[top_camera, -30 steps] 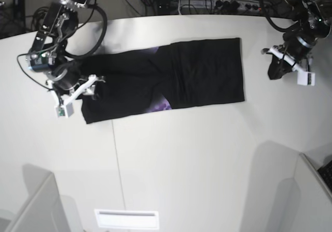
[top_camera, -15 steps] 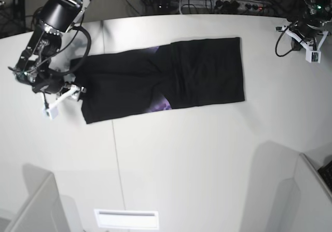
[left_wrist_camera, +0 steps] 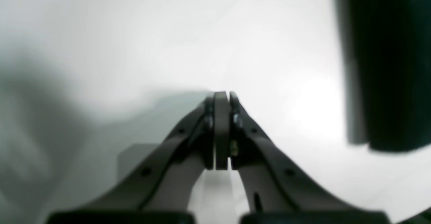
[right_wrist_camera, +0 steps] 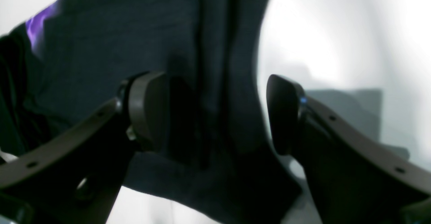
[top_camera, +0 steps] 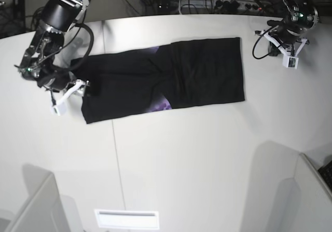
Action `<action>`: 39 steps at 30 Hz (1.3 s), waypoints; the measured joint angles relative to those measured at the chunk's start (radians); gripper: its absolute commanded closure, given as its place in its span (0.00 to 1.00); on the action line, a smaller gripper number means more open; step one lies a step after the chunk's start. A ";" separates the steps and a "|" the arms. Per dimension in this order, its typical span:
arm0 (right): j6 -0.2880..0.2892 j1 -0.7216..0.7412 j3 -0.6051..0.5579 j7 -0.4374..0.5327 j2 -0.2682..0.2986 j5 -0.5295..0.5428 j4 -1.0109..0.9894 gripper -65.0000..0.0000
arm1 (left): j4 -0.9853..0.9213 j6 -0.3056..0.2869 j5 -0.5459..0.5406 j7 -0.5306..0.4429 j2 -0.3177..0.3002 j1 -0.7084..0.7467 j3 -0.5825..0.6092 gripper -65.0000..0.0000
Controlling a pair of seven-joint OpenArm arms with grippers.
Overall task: Fold the T-shirt properly
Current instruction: 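Grasp the strip's end with the right gripper and the middle with the left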
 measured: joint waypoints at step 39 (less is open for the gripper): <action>-0.234 -0.092 -0.388 0.016 -0.015 -0.060 0.389 1.00 | -0.030 0.009 -0.006 -0.019 0.024 -0.096 0.382 1.00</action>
